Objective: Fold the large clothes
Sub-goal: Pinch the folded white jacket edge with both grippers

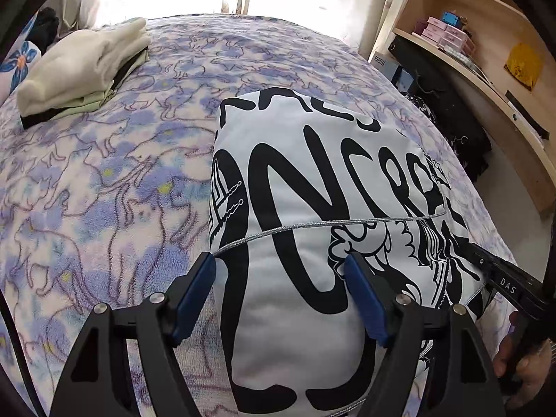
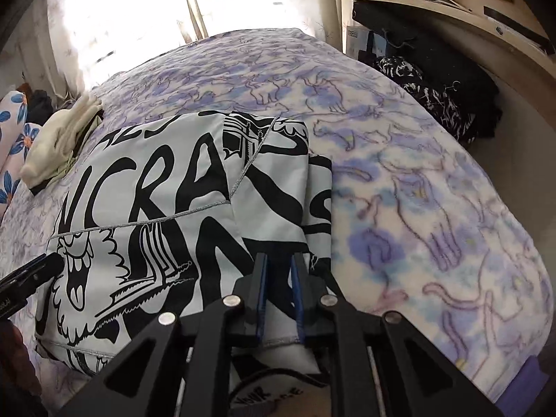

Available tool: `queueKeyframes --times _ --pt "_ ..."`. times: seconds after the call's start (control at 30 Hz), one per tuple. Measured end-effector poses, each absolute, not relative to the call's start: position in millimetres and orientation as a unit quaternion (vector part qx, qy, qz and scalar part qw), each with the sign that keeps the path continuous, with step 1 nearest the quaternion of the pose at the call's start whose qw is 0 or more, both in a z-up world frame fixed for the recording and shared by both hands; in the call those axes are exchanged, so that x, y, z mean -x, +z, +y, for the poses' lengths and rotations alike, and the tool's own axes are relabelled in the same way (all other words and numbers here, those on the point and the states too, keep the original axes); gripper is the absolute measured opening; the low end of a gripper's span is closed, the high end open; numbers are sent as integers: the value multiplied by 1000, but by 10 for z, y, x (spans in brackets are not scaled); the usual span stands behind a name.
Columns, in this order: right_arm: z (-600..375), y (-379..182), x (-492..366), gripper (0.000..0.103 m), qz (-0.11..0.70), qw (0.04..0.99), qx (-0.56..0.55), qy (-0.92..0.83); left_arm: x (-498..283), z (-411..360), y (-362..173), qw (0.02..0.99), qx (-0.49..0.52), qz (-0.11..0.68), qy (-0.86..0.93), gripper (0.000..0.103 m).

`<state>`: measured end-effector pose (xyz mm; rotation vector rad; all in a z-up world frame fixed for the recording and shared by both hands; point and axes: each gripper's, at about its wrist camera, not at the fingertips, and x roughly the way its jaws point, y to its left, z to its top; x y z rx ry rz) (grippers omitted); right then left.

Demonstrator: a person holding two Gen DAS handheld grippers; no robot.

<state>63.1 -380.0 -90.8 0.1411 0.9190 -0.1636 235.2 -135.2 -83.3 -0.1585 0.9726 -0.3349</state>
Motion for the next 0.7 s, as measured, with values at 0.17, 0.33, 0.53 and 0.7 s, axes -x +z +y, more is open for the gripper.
queueKeyframes --times 0.17,0.33,0.53,0.7 --pt "-3785 -923 -638 20 445 886 -96 -82 -2351 -1337 -831 864 82 471 -161 76" --pt "-3745 -944 -656 31 443 888 -93 -82 -2353 -1322 -810 858 89 480 -159 76" --pt "-3644 -903 -690 44 460 881 -81 -78 -2301 -1287 -740 853 97 488 -159 75" --pt "-3651 -780 -675 50 473 874 -94 -63 -2234 -1266 -617 855 95 483 -165 76"
